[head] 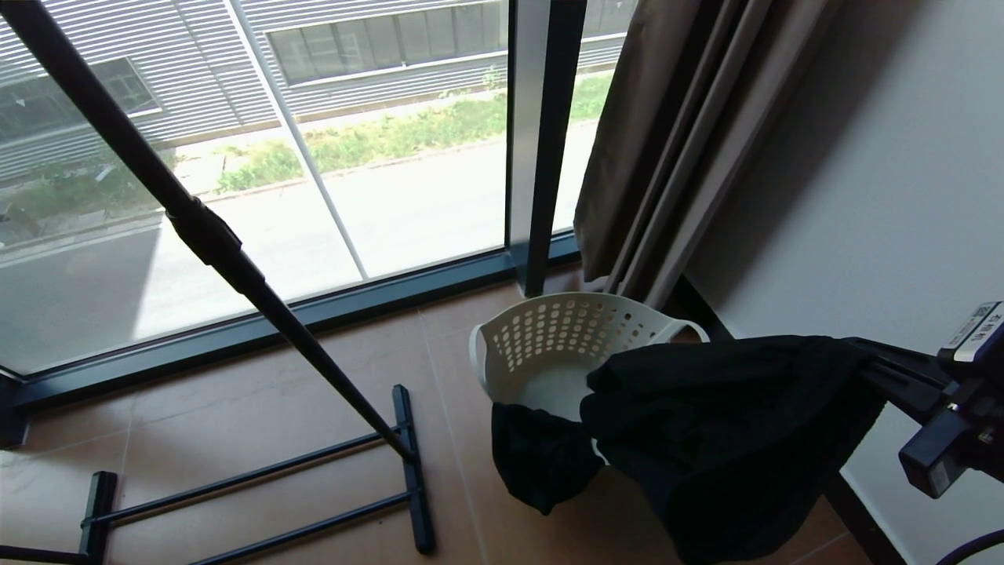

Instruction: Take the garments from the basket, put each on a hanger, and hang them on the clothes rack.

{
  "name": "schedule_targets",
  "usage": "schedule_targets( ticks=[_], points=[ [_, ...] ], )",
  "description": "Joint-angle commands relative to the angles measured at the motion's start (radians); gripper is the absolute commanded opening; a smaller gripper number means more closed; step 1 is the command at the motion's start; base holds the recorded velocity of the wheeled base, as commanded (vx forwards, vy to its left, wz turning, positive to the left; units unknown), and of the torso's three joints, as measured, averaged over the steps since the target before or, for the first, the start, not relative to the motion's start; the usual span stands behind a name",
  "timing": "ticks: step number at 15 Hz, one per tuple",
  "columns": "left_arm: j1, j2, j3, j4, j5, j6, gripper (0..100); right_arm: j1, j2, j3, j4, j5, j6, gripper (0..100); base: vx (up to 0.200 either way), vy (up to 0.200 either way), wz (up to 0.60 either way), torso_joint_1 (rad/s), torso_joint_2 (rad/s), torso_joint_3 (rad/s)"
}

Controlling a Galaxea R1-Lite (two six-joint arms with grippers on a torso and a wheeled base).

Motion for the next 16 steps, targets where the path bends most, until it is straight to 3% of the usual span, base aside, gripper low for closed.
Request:
schedule_targets(
  ticks=[1, 8, 16],
  points=[
    [0.000, 0.000, 0.000, 0.000, 0.000, 0.000, 100, 0.000, 0.002, -0.001, -0.001, 0.000, 0.001, 0, 0.000, 0.000, 0.00, 0.002, -0.08, 0.119],
    [0.000, 0.000, 0.000, 0.000, 0.000, 0.000, 100, 0.000, 0.003, 0.007, -0.001, -0.002, 0.001, 0, 0.000, 0.000, 0.00, 0.079, -0.40, -0.115],
    [0.000, 0.000, 0.000, 0.000, 0.000, 0.000, 100, 0.000, 0.003, 0.010, 0.001, 0.001, -0.001, 0, 0.000, 0.000, 0.00, 0.158, -0.50, -0.151]
  ],
)
